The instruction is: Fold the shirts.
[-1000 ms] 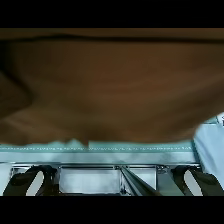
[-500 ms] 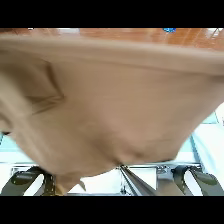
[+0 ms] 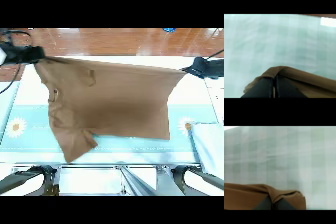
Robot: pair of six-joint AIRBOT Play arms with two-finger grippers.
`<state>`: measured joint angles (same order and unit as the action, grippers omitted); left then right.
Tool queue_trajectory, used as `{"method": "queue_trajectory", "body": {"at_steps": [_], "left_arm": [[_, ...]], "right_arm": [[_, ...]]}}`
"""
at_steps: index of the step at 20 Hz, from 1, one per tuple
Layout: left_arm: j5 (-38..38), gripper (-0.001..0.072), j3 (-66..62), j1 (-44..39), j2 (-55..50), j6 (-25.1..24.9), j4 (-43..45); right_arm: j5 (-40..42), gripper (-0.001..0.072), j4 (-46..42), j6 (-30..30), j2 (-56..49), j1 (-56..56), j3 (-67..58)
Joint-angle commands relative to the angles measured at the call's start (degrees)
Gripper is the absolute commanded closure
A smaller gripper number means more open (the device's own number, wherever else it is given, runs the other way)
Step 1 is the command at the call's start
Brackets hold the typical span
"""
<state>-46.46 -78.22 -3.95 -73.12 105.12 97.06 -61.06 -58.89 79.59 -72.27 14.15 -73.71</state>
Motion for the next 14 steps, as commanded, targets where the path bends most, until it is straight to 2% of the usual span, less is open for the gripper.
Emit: {"method": "queue_trajectory", "body": {"at_steps": [1, 5, 8, 10, 11, 14], "left_arm": [[6.6, 0.0689, -8.5, 0.0, -15.8, 3.8, -1.6], [-0.7, 0.0689, -18.8, 0.0, -27.8, 3.8, -8.9], [-3.7, 0.0689, -19.6, 0.4, -29.8, 3.8, -12.7], [-8.7, 0.0689, -20.0, 1.9, -29.0, 3.3, -12.7], [-12.5, 0.0689, -20.1, 3.0, -28.3, 1.6, -13.0], [-24.1, 0.069, -20.0, 4.8, -27.6, -11.3, -16.3]], "right_arm": [[5.2, 0.0681, 3.7, -1.2, -15.8, 0.0, -7.9], [4.7, 0.0681, 6.5, -0.5, -26.8, -0.2, -19.0], [2.6, 0.0681, 6.3, -0.2, -29.2, -0.4, -20.4], [-1.8, 0.0681, 5.1, -1.0, -29.0, 0.1, -20.4], [-5.3, 0.0681, 3.7, -1.4, -28.8, 0.7, -20.4], [-15.1, 0.0681, -2.4, -1.3, -28.7, 1.1, -19.9]]}}
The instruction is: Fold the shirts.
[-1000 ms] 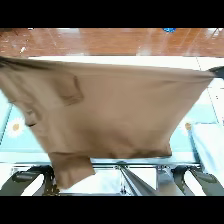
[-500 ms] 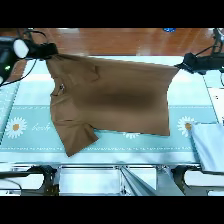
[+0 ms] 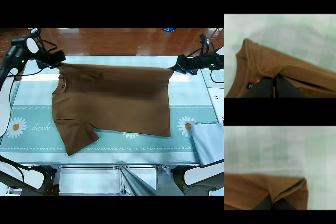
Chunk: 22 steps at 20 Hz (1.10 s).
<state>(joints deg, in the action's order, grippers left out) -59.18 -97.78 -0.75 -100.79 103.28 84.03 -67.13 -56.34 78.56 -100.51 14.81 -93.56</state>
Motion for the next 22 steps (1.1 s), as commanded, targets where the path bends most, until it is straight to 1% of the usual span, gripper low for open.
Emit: {"method": "queue_trajectory", "body": {"at_steps": [1, 2, 7, 8, 9, 10, 11, 14, 15, 16, 17, 18, 19, 20, 21, 22], "left_arm": [[-14.2, 0.069, 0.1, 1.8, -0.1, -11.9, -4.0], [-15.1, 0.0689, 1.5, 1.8, -0.2, -13.2, -4.1], [-14.8, 0.0689, 8.2, 1.8, -0.4, -13.1, -4.3], [-15.4, 0.0682, 8.7, 1.9, -0.4, -12.9, -4.3], [-17.5, 0.056, 8.7, 2.2, -0.4, -12.8, -4.3], [-20.1, 0.0299, 8.4, 2.7, -0.4, -12.8, -4.3], [-23.8, 0.0199, 7.8, 3.6, -0.4, -12.6, -4.1], [-32.5, 0.0199, 7.4, 7.6, 1.8, -13.3, -4.1], [-35.0, 0.0199, 8.2, 9.3, 3.5, -13.3, -4.1], [-36.0, 0.0199, 10.2, 10.9, 5.9, -13.3, -4.1], [-35.3, 0.0199, 13.8, 12.6, 9.4, -13.3, -4.1], [-32.9, 0.0199, 18.6, 14.3, 13.2, -13.3, -4.2], [-28.9, 0.0199, 25.0, 16.4, 17.9, -13.5, -4.6], [-24.6, 0.02, 31.6, 18.8, 22.0, -14.4, -6.6], [-21.0, 0.02, 39.0, 21.9, 25.9, -14.9, -11.0], [-18.1, 0.02, 46.0, 25.3, 29.1, -18.2, -17.5]], "right_arm": [[-10.6, 0.0681, -6.6, -0.2, -0.5, 0.3, 0.9], [-10.9, 0.0681, -7.1, -0.2, -0.5, 0.2, 2.4], [-6.3, 0.068, -6.8, -0.2, -0.5, -1.6, 11.3], [-5.0, 0.0632, -6.8, 0.2, -0.5, -2.3, 12.5], [-4.9, 0.0396, -7.2, 1.4, -0.5, -2.9, 12.9], [-5.9, 0.0304, -7.1, 1.6, -0.3, -3.1, 12.8], [-7.8, 0.0304, -7.4, 1.7, 0.3, -2.8, 12.3], [-12.2, 0.0305, -9.3, 2.2, 6.5, 1.3, 12.2], [-13.4, 0.0305, -11.6, 2.2, 9.4, 3.0, 12.5], [-14.2, 0.0305, -14.8, 2.5, 12.8, 4.9, 13.8], [-13.7, 0.0305, -17.4, 3.0, 16.4, 6.6, 16.4], [-11.5, 0.0305, -18.5, 3.5, 20.7, 8.5, 21.1], [-7.8, 0.0305, -18.0, 4.3, 25.3, 10.5, 27.5], [-4.1, 0.0305, -16.0, 4.8, 29.6, 12.0, 34.4], [-1.2, 0.0305, -12.6, 4.5, 34.0, 13.0, 41.3], [0.8, 0.0305, -7.6, 2.3, 38.7, 13.4, 48.4]]}}
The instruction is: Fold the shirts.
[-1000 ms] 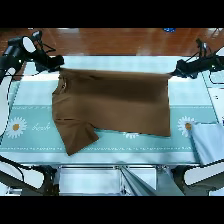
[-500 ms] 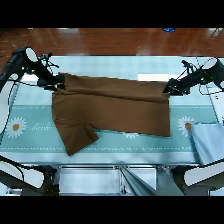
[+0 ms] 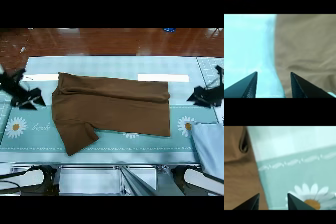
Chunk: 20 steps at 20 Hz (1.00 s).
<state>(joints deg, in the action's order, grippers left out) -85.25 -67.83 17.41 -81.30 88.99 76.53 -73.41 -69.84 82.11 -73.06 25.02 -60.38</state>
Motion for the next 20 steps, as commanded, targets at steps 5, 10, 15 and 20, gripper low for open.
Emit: {"method": "queue_trajectory", "body": {"at_steps": [5, 10, 15, 20], "left_arm": [[13.1, 0.0199, 35.3, 17.3, 13.7, -15.5, -25.8], [20.4, 0.0199, 38.8, 9.6, 11.7, -15.7, -26.7], [26.3, 0.0315, 37.8, -2.4, 8.6, -11.3, -26.7], [21.2, 0.0689, 33.7, -2.7, 8.9, -14.1, -25.8]], "right_arm": [[7.2, 0.0305, 19.2, -7.2, 26.9, 3.0, 32.7], [4.8, 0.0305, 20.2, -6.7, 28.9, 3.0, 34.0], [7.1, 0.0305, 24.8, -6.5, 28.9, 4.4, 34.0], [-0.2, 0.0305, 3.2, 1.3, 28.9, 12.0, 35.8]]}}
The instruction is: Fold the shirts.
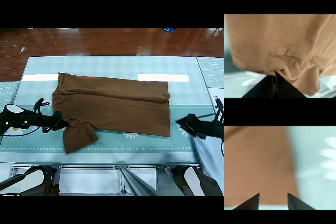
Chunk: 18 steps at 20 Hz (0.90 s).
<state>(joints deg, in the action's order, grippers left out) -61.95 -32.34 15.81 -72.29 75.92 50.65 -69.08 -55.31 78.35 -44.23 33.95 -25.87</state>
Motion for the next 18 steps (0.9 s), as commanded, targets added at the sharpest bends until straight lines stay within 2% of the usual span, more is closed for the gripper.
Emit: {"method": "queue_trajectory", "body": {"at_steps": [1, 4, 7, 13, 16, 17, 18], "left_arm": [[-2.1, 0.0689, -2.0, -1.1, -0.1, -0.9, 0.1], [-2.1, 0.0689, -2.0, -1.1, -0.2, -0.9, 0.1], [-2.0, 0.0689, -2.0, -1.1, -0.2, -0.9, 0.0], [-0.4, 0.0689, -2.0, -1.2, -0.3, -0.9, -2.1], [0.5, 0.0689, -2.0, -1.2, -0.3, -0.9, -2.7], [0.4, 0.0689, -2.0, -1.2, -0.2, -0.9, -2.7], [0.3, 0.0689, -2.0, -1.2, -0.2, -0.9, -2.7]], "right_arm": [[-5.3, 0.0305, -10.5, 5.5, 0.1, 2.7, 2.9], [-2.5, 0.0305, -7.9, 5.8, -0.5, -0.3, 6.3], [0.4, 0.0305, -3.9, 4.2, -6.1, -0.6, 6.3], [8.3, 0.0319, 19.3, -9.0, -20.3, -0.6, 6.2], [9.1, 0.032, 21.7, -11.1, -25.9, -5.9, 4.8], [9.2, 0.0435, 21.8, -11.4, -26.8, -8.7, 3.5], [8.9, 0.0611, 21.8, -12.2, -27.0, -11.0, 1.7]]}}
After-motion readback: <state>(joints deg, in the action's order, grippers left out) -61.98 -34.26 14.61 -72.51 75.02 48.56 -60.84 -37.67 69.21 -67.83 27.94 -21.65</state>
